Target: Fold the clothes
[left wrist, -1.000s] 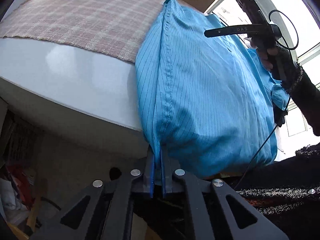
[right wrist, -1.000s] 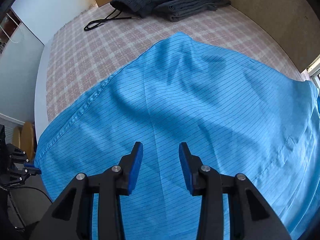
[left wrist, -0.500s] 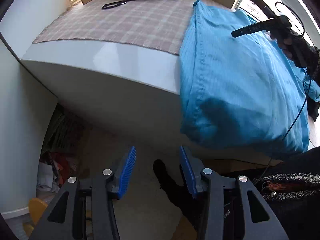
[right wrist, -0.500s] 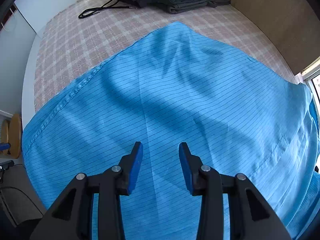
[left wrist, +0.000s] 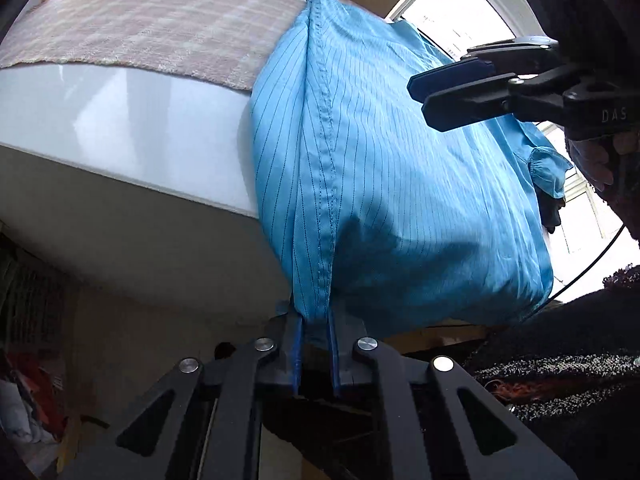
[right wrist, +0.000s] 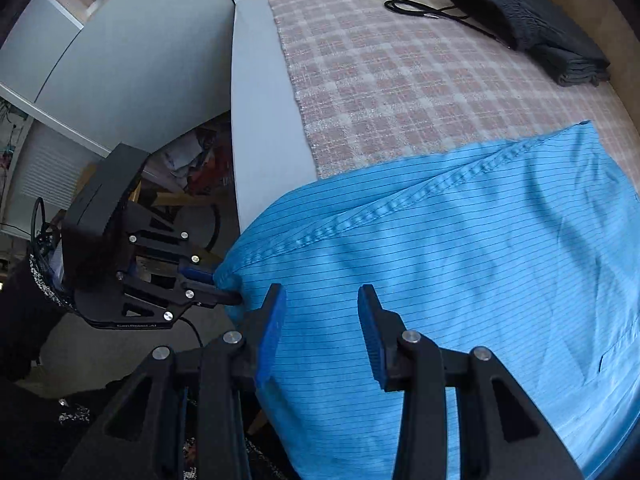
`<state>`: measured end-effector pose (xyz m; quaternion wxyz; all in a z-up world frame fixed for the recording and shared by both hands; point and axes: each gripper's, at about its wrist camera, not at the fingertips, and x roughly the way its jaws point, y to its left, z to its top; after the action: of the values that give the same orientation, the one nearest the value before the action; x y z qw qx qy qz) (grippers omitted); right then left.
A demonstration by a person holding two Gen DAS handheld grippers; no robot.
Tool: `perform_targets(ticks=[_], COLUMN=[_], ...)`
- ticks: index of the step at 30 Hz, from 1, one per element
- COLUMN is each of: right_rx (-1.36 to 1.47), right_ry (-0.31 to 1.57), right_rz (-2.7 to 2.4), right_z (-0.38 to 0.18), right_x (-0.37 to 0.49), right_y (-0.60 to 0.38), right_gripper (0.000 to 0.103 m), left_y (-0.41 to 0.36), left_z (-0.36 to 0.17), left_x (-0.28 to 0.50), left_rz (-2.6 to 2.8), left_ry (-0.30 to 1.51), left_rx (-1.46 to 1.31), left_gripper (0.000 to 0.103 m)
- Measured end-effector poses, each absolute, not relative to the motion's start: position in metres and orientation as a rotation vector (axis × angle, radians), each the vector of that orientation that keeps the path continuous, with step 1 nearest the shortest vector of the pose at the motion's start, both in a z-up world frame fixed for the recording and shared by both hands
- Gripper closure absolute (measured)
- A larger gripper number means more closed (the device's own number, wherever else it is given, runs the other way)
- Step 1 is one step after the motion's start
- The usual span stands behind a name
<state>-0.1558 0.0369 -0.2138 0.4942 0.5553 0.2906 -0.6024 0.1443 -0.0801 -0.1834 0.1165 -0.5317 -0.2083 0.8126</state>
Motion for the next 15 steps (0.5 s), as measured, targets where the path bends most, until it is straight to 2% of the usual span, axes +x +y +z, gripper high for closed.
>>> perform_targets(ticks=[5, 10, 15], right_rx=[1.428, 1.588, 1.629], right_ry=[0.661, 0.509, 0.596], right_rz=[-1.550, -1.533, -1.532], right_z=[-0.205, -0.206, -0.210], right_x=[-0.157, -0.165, -0.160], right_y=[0.016, 0.007, 0.008], right_gripper=[0.066, 0.066, 0.066], left_y=[-0.063, -0.038, -0.013], left_z=[-0.126, -0.088, -0.075], left_x=[0.158, 0.158, 0.152], left_rz=[2.460, 2.513, 2.536], left_ry=[-0.562, -0.422, -0.277], left_rx=[-1.399, -1.315, -1.318], left_gripper=[0.096, 0.096, 0.096])
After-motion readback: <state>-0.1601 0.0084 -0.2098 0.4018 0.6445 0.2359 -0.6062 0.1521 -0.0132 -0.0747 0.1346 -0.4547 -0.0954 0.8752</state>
